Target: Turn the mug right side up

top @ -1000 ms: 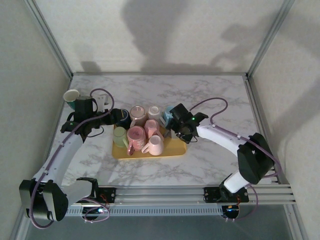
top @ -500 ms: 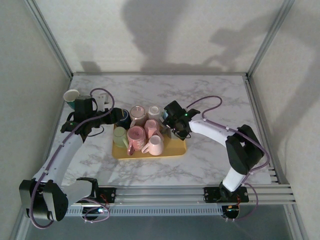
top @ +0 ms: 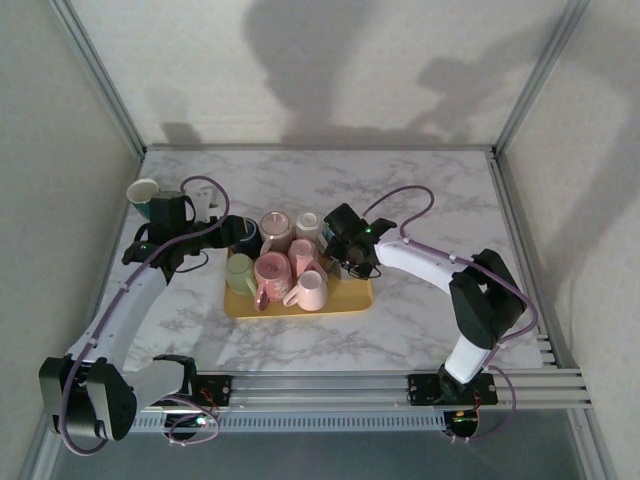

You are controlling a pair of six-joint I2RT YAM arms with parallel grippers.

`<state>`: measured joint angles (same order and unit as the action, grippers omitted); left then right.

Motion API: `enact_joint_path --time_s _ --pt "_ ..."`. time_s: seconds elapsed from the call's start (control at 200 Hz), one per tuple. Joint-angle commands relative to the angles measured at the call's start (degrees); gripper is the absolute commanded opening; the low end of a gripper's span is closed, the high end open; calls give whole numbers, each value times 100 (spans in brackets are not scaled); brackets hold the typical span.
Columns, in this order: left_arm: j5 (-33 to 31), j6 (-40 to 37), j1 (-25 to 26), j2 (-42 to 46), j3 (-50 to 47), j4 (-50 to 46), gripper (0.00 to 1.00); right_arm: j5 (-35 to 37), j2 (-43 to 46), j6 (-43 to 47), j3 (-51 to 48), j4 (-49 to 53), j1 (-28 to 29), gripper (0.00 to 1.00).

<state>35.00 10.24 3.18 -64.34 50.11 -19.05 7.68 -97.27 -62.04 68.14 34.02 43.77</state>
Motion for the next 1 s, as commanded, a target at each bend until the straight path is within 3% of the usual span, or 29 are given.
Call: enact_joint_path --time_s 0.0,0.376,0.646,0.836,0.996 --pt "81 -92 25 -26 -71 124 54 24 229 903 -112 376 57 66" --pt "7 -92 25 56 -80 69 53 -498 -363 3383 742 1303 -48 68" --pt "-2 -68 27 158 -118 30 54 -870 -657 4478 1143 1660 -455 79" --pt "9 -48 25 147 -53 -1 54 -625 -369 4474 1315 1904 -466 84" --pt "37 -1 25 171 -96 23 54 -477 75 3647 937 1842 -258 86"
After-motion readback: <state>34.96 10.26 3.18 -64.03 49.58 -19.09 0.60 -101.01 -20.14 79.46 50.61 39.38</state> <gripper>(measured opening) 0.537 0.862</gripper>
